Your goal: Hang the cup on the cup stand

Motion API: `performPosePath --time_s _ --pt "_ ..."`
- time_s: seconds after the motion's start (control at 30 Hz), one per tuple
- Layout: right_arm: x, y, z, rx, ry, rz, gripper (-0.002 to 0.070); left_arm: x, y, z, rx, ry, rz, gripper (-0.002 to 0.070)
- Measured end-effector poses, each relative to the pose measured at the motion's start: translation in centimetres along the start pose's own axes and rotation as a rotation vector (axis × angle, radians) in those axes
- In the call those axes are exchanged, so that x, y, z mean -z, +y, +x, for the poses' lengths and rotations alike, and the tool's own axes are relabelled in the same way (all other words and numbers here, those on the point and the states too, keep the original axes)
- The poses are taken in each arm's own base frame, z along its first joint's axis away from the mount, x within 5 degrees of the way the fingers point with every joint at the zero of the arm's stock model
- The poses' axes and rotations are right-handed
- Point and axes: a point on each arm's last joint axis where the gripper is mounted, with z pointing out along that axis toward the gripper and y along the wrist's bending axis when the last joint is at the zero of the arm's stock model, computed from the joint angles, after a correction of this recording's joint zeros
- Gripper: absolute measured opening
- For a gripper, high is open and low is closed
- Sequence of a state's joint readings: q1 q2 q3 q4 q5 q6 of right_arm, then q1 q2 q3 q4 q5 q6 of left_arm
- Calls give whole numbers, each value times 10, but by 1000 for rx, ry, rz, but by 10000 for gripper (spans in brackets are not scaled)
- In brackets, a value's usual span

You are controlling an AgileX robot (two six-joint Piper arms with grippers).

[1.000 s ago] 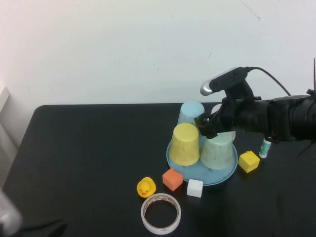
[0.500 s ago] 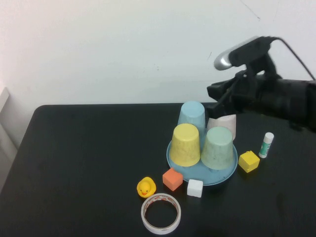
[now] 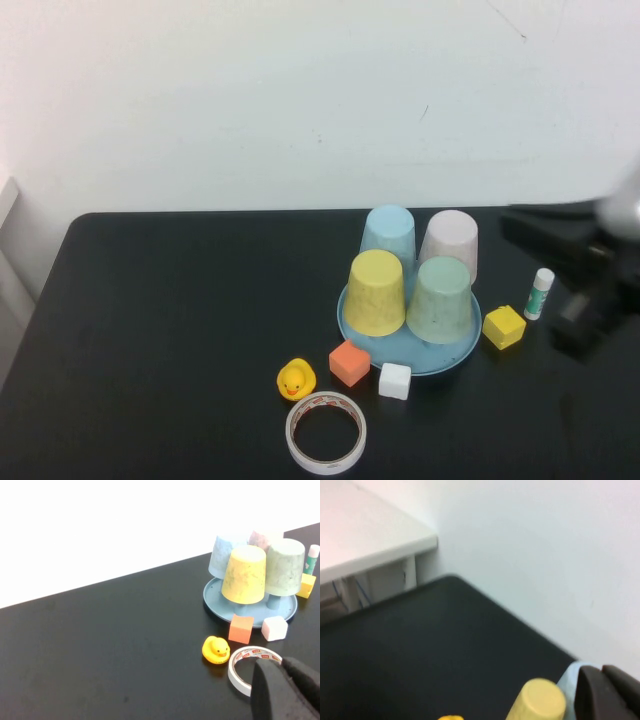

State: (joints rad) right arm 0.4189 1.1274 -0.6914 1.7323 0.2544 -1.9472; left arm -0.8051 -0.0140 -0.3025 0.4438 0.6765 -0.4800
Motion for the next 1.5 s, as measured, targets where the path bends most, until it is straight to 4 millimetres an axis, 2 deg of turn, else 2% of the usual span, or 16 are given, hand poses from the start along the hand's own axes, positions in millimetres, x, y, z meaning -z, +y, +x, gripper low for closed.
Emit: performPosePath --time_s 0.1,0.27,0.4,0.6,0.8,0.93,1.1,1.5 --pt "33 11 -5 44 -83 3 -1 0 0 0 0 0 0 0" --pt "74 29 -4 89 -204 -20 -1 0 0 0 0 -5 3 0" --pt "100 40 1 110 -281 -32 -1 0 0 0 0 -5 3 0" --pt "127 52 11 83 -366 -31 -1 0 0 0 3 -5 3 0" --pt "146 61 27 103 -429 -25 -1 0 0 0 3 -5 3 0" --pt "149 62 42 106 -422 8 -1 0 0 0 3 -5 3 0" --pt "154 50 58 183 -383 209 -1 0 0 0 3 -5 3 0" --pt "187 41 73 391 -422 524 -1 0 0 0 3 -6 3 0"
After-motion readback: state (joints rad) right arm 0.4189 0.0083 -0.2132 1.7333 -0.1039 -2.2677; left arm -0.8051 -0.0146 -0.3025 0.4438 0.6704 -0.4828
